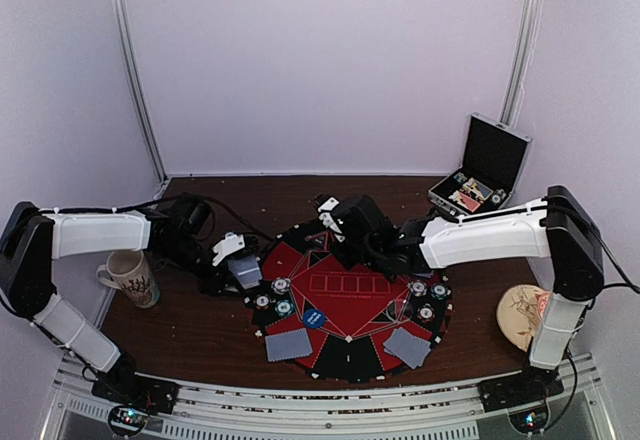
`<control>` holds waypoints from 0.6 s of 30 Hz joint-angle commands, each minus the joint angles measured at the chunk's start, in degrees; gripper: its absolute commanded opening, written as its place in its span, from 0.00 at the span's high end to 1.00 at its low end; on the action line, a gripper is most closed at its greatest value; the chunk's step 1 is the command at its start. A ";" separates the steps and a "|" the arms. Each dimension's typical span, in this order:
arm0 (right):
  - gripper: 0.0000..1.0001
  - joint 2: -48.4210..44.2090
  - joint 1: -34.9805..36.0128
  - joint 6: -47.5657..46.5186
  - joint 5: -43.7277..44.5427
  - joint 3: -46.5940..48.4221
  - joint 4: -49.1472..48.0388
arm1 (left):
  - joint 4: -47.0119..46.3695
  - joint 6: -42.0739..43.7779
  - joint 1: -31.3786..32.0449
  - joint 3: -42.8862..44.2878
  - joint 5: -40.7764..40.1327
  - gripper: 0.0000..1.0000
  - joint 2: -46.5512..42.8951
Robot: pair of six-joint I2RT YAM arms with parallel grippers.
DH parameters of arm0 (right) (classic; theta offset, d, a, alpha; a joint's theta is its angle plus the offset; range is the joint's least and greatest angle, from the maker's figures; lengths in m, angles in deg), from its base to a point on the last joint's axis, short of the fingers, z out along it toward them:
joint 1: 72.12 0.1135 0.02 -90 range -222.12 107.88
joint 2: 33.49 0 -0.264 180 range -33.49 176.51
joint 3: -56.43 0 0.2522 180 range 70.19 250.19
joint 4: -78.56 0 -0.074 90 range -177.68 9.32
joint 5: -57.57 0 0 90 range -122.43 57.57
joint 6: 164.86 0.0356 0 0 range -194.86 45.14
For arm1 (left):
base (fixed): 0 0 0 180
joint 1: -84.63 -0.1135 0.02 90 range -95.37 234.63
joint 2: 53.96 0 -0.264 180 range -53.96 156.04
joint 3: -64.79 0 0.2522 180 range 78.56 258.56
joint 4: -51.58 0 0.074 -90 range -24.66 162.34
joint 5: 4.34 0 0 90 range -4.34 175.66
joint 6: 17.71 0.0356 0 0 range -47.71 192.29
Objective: Distribute texas hold em gaming equipment
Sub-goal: Flop the poker card in the community card area.
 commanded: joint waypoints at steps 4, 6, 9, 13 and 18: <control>1.00 4.72 3.29 -9.61 6.80 5.02 3.48 | -2.03 -0.77 -0.68 1.66 0.64 0.65 0.40; 1.00 6.54 3.64 -10.28 7.41 6.35 4.49 | -2.18 -0.85 -0.76 1.68 0.45 0.65 0.40; 1.00 9.48 4.51 -11.82 9.16 8.32 5.62 | -2.18 -0.99 -0.77 1.67 0.48 0.65 0.48; 1.00 13.39 5.33 -13.21 11.22 10.92 7.04 | -2.18 -1.02 -0.88 1.72 0.54 0.65 0.56; 1.00 17.09 5.70 -15.21 12.11 13.14 7.22 | -2.14 -0.94 -0.91 1.76 0.66 0.65 0.75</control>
